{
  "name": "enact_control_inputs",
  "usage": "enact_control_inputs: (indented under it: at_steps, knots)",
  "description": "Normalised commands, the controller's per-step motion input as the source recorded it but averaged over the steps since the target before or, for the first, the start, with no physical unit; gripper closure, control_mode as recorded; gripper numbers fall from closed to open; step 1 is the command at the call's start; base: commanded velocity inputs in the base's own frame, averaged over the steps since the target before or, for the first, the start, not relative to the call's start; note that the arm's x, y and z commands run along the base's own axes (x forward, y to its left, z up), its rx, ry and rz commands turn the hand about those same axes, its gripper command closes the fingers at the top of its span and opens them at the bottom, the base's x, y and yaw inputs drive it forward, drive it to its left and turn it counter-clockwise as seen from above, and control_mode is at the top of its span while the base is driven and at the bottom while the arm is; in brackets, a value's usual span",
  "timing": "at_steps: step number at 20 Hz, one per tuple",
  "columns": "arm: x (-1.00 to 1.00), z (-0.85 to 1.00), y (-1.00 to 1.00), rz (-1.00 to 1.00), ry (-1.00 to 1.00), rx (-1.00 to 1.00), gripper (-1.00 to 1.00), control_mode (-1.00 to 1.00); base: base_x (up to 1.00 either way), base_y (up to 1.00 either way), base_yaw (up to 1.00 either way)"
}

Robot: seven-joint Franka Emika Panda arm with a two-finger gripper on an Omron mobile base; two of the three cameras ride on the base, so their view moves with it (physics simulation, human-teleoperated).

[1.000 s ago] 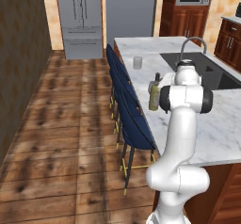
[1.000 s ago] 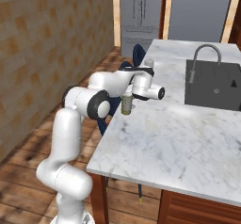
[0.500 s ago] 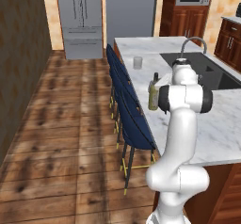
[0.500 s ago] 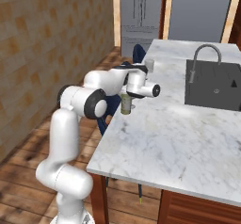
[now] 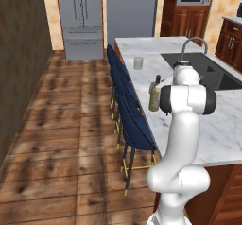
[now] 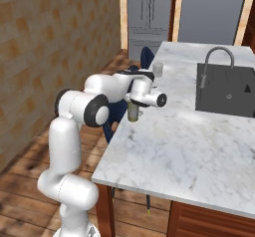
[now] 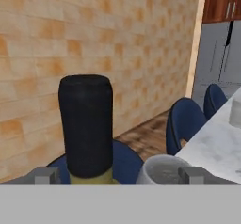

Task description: There is a wine glass and glass cup on the dining counter. Place the wine bottle next to the wine glass and the juice bottle next to the glass cup.

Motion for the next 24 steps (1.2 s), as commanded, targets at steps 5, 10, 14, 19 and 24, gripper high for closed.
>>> enact_control_inputs:
  at_steps: [5, 10, 14, 19, 24]
  knots:
    - [-0.06, -0.09, -0.07, -0.12, 0.00, 0.00, -1.00, -1.00, 0.00, 0.00, 0.00]
    - [-0.01, -0.03, -0.01, -0.14, 0.00, 0.00, -1.00, -1.00, 0.00, 0.00, 0.00]
    - [0.00, -0.04, 0.00, -0.14, 0.00, 0.00, -1.00, -1.00, 0.00, 0.00, 0.00]
    - [-0.08, -0.06, 0.00, -0.14, 0.01, 0.00, -1.00, -1.00, 0.00, 0.00, 0.00]
    - [-0.05, -0.08, 0.04, -0.12, 0.02, 0.00, -1.00, -1.00, 0.00, 0.00, 0.00]
